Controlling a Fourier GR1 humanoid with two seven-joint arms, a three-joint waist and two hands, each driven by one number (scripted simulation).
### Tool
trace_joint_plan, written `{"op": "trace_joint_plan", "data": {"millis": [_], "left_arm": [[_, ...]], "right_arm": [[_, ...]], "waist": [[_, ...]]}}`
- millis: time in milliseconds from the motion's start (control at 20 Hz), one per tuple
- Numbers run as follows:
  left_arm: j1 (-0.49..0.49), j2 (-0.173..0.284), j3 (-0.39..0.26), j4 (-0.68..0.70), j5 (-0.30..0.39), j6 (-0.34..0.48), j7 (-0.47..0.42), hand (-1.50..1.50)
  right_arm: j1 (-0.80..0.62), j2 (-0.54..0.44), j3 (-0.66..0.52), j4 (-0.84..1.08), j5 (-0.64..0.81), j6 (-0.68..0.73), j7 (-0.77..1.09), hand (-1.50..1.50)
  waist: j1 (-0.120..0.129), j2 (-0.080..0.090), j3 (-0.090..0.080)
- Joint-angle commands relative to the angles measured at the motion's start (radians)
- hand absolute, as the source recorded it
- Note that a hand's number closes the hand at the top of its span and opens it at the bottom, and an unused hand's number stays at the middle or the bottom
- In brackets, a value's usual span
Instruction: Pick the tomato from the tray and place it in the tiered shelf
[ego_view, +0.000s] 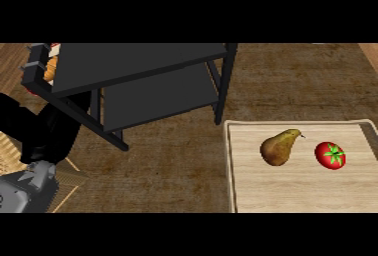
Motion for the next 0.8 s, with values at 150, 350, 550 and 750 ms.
{"op": "trace_joint_plan", "data": {"millis": [150, 350, 550, 750], "left_arm": [[0.172, -0.041, -0.041, 0.179, 0.009, -0.018, -0.009, 0.00], [0.160, -0.031, -0.021, 0.176, 0.013, -0.023, 0.010, 0.00], [0.162, -0.035, -0.021, 0.177, 0.008, -0.035, -0.001, 0.00], [0.188, -0.047, -0.029, 0.172, 0.007, -0.055, -0.028, 0.00]], "right_arm": [[-0.024, -0.025, 0.060, -0.051, 0.038, -0.007, 0.145, -1.50], [-0.018, 0.010, 0.115, -0.106, 0.109, -0.077, 0.207, -1.50], [-0.025, 0.039, 0.155, -0.106, 0.158, -0.113, 0.251, -1.50], [-0.052, 0.063, 0.185, -0.097, 0.189, -0.124, 0.266, -1.50]], "waist": [[0.002, 0.032, -0.036], [-0.006, 0.027, -0.035], [0.000, 0.030, -0.034], [0.017, 0.033, -0.034]]}}
